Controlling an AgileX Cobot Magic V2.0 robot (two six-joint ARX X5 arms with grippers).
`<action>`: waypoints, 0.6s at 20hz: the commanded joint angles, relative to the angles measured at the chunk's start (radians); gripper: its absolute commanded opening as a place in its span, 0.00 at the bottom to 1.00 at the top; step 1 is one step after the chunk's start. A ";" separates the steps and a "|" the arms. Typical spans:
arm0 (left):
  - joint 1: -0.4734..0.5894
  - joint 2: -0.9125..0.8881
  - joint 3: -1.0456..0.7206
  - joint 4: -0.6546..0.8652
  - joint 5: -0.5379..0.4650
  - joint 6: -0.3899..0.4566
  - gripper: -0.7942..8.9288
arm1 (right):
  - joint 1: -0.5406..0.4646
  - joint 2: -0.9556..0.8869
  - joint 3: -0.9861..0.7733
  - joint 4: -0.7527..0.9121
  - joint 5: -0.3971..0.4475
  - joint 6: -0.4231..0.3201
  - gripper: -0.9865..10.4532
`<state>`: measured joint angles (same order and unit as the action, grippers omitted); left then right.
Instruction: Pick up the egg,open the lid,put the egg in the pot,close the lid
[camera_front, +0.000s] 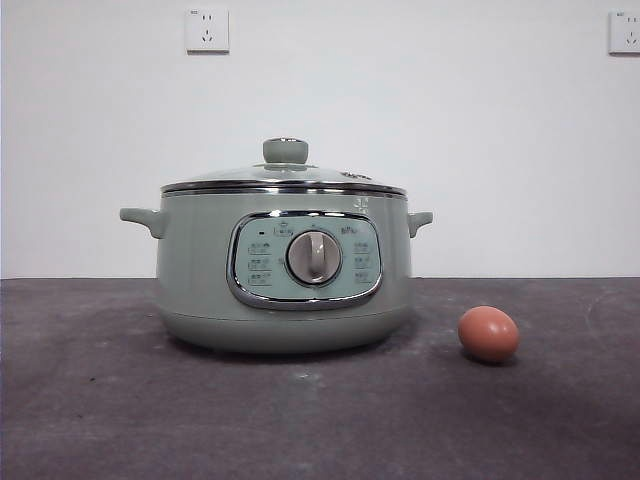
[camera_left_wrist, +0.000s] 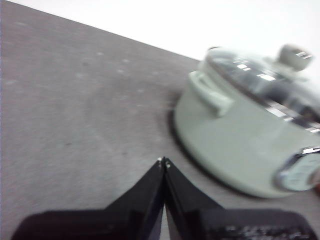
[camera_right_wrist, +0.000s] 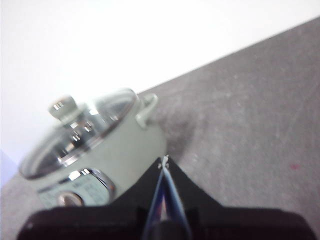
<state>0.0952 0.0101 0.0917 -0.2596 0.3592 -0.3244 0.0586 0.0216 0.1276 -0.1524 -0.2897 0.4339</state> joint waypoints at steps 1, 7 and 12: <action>0.003 0.004 0.050 -0.023 0.040 -0.024 0.08 | 0.002 0.029 0.049 -0.019 -0.020 0.021 0.08; 0.003 0.053 0.189 -0.105 0.112 -0.013 0.08 | 0.002 0.148 0.209 -0.135 -0.105 -0.028 0.08; 0.003 0.134 0.312 -0.195 0.203 0.033 0.08 | 0.002 0.278 0.399 -0.345 -0.171 -0.188 0.08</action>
<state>0.0952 0.1349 0.3901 -0.4469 0.5457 -0.3244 0.0589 0.2832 0.4927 -0.4675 -0.4530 0.3355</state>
